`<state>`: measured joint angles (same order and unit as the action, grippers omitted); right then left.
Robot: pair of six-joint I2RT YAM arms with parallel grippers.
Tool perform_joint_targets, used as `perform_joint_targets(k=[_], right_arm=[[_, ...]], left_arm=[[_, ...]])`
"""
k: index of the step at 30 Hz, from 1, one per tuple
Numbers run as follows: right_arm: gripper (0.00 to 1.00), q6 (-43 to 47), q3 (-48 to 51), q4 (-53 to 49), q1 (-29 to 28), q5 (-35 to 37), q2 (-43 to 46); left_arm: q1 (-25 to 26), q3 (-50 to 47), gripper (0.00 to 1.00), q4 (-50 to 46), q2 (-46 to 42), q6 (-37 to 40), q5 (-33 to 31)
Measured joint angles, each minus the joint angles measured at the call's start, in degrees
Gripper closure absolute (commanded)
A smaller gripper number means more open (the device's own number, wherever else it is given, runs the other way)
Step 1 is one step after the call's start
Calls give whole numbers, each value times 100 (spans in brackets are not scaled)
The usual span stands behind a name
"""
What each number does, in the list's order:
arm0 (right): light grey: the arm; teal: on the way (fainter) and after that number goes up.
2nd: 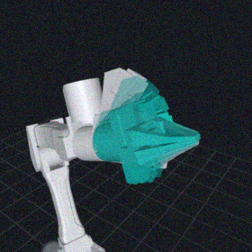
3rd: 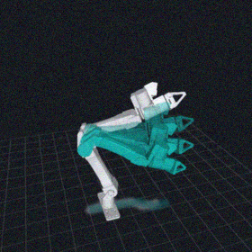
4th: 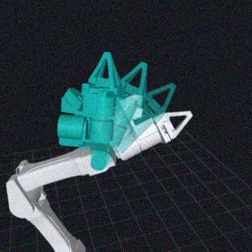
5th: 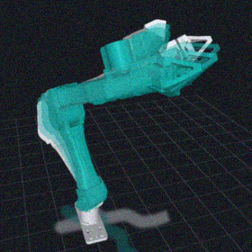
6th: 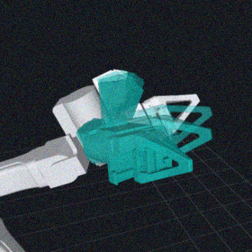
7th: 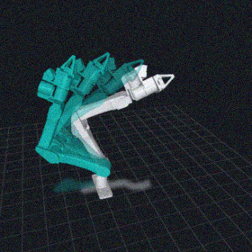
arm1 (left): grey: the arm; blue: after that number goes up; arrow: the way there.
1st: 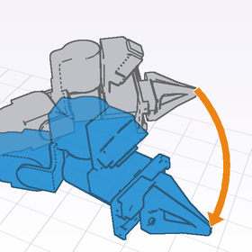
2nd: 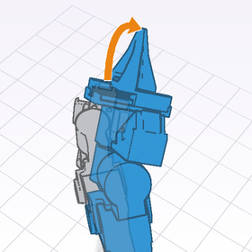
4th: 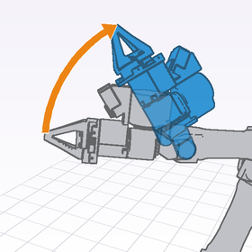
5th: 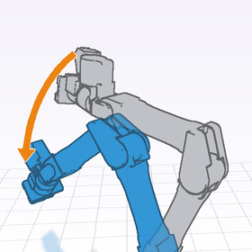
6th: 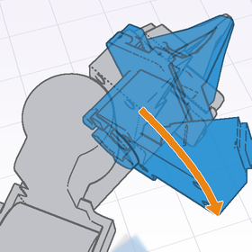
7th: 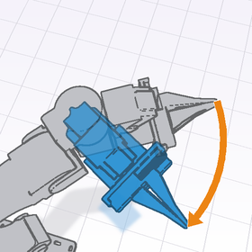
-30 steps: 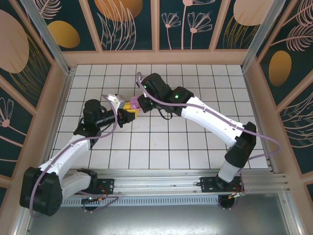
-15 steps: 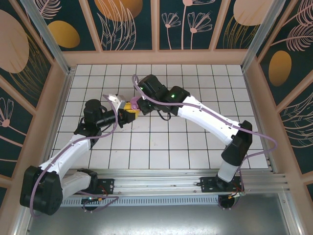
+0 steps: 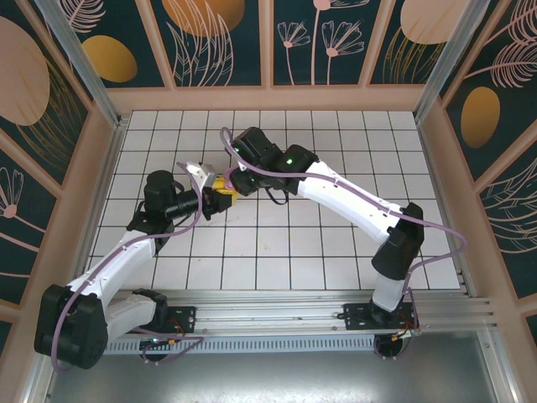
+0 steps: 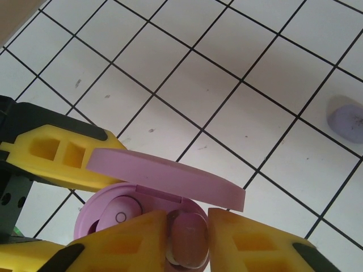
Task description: Insert the wireless bluetooth earbuds into the charging case
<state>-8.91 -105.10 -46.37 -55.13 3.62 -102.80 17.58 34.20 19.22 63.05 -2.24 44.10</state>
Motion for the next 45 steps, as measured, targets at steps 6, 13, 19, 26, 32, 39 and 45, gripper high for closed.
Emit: perform_joint_targets(k=[6,13,19,26,32,39,45], right_arm=[[70,-37,-74,-66,7,-101,-2],[68,-61,-214,-133,7,-243,-13],[68,-109,-256,-201,33,-328,-15],[68,-214,-256,-212,44,-376,-15],[67,-297,-256,-210,109,-573,-13],[67,-435,-162,-157,258,-938,0],[68,-621,144,114,431,-1355,127]], left_arm=[[0,0,100,4,-11,2,24],[0,0,100,2,-72,2,22],[0,0,100,-2,-109,4,22],[0,0,100,-22,-109,4,22],[0,0,100,-52,-125,4,17],[0,0,100,-68,-192,7,-26],[2,0,100,-114,-195,7,-66]])
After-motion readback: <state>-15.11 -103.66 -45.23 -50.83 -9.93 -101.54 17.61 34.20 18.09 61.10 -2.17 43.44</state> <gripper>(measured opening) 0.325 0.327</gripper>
